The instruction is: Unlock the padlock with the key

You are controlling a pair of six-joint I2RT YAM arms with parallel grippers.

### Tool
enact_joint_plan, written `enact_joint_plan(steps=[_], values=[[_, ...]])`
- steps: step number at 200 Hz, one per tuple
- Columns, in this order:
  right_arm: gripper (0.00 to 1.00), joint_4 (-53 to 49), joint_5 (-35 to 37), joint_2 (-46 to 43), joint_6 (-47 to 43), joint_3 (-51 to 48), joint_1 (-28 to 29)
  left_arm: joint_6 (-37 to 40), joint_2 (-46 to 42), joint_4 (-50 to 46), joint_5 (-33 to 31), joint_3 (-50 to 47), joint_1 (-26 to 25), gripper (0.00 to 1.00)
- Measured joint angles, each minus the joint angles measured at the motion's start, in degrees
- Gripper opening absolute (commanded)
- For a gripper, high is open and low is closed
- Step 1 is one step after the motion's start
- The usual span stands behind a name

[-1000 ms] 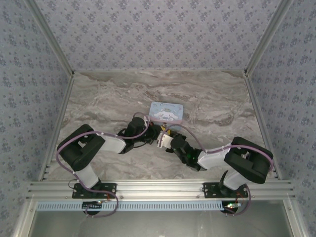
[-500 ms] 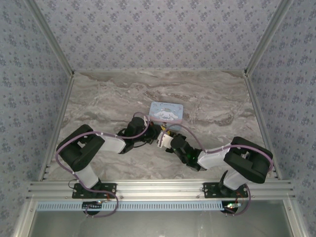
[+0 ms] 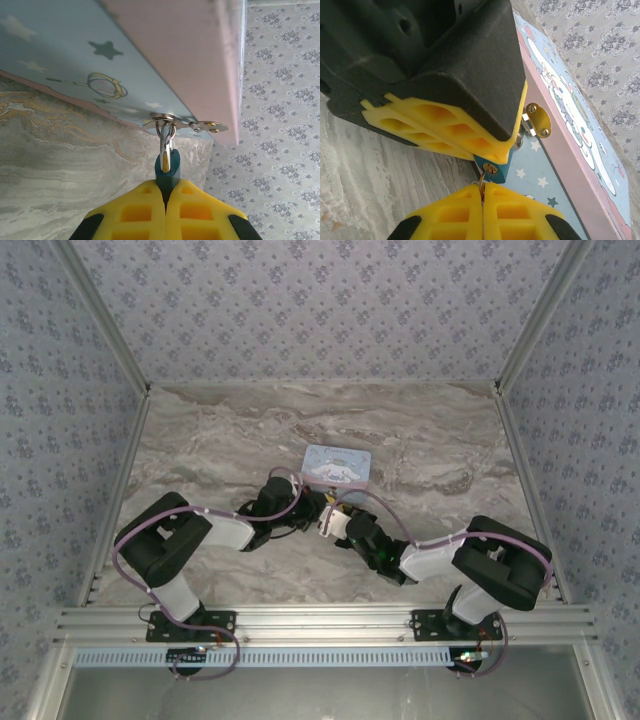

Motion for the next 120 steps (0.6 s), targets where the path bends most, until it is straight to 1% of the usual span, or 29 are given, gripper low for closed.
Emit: enact_joint_plan(steps=[23,65,90,120], values=[[0.0,0.0,-0.2,0.0,0.6,0.0,-0.1,0.0,0.0,0.0,-0.1,0.0,0.0,0.0],[0.0,-0.3,-1.7,0.0,4.0,0.2,-0.7,0.0,0.0,0.0,-0.4,0.0,0.0,0.0],[0.0,-1.2,-3.2,-0.5,8.5,0.4,-1.5,0.0,0.0,0.1,-0.6,0.0,0.0,0.0],[0.0,-2.2,-5.5,-1.5,16.0,0.4,-2.4,0.0,0.0,0.2,-0.6,0.0,0.0,0.0]])
